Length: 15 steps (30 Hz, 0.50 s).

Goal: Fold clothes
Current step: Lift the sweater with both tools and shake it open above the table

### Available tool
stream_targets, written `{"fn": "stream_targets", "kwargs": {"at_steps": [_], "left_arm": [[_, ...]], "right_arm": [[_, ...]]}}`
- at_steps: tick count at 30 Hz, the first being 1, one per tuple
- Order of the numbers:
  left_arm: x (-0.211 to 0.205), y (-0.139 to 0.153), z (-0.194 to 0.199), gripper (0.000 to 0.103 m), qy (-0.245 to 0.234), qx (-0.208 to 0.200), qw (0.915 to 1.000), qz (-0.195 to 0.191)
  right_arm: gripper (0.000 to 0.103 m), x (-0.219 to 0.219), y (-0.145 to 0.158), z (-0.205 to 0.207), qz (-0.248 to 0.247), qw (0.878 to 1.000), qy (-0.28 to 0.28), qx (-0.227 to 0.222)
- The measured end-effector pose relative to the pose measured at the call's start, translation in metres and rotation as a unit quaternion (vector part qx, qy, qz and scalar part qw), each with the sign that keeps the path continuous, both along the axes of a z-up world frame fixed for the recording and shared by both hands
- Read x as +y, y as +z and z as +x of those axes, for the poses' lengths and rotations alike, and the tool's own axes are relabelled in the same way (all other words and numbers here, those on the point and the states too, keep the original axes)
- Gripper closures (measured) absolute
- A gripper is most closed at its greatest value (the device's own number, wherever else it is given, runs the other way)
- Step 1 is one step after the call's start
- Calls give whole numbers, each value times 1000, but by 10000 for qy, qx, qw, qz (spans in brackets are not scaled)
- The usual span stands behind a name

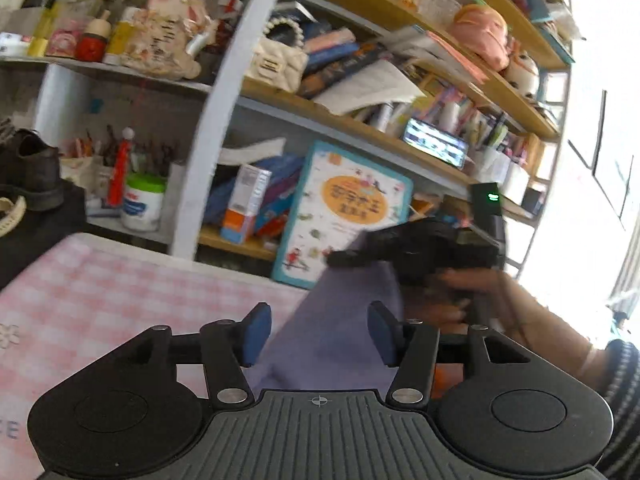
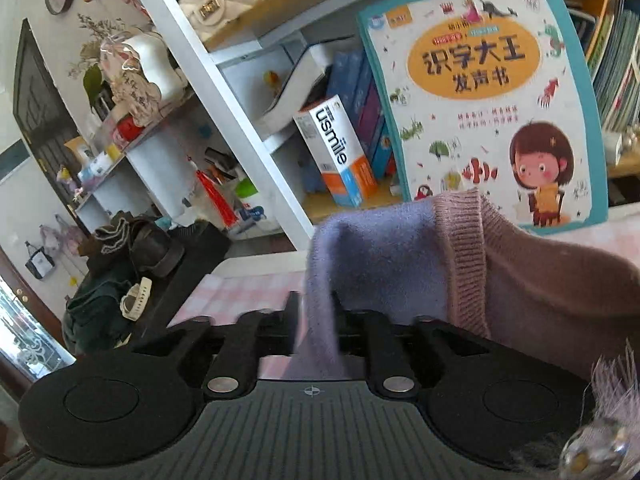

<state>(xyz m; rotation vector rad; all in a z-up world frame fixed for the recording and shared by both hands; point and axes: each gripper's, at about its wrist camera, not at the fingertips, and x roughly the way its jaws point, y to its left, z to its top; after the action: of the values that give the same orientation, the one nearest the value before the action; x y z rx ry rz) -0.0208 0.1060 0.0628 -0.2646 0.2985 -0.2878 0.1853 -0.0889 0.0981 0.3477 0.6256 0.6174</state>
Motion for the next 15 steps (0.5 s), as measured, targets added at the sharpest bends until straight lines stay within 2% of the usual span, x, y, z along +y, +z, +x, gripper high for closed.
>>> {"fn": "stream_targets", "kwargs": {"at_steps": [1, 4, 8, 11, 15], "left_arm": [[-5, -3, 0, 47, -87, 28, 9999, 80], [-22, -12, 4, 46, -264, 170, 9990, 327], [-40, -23, 2, 46, -600, 318, 9965, 490], [-55, -29, 0, 46, -887, 370, 9932, 655], [-78, -35, -4, 45, -1351, 428, 9853, 952]], "right_arm": [[61, -2, 0, -3, 31, 10000, 34, -45], [54, -16, 8, -24, 93, 9994, 218, -260], [47, -58, 15, -67, -15, 9986, 108, -511], [46, -104, 6, -103, -40, 9984, -290, -476], [46, -166, -23, -151, -84, 9922, -1228, -180]]}}
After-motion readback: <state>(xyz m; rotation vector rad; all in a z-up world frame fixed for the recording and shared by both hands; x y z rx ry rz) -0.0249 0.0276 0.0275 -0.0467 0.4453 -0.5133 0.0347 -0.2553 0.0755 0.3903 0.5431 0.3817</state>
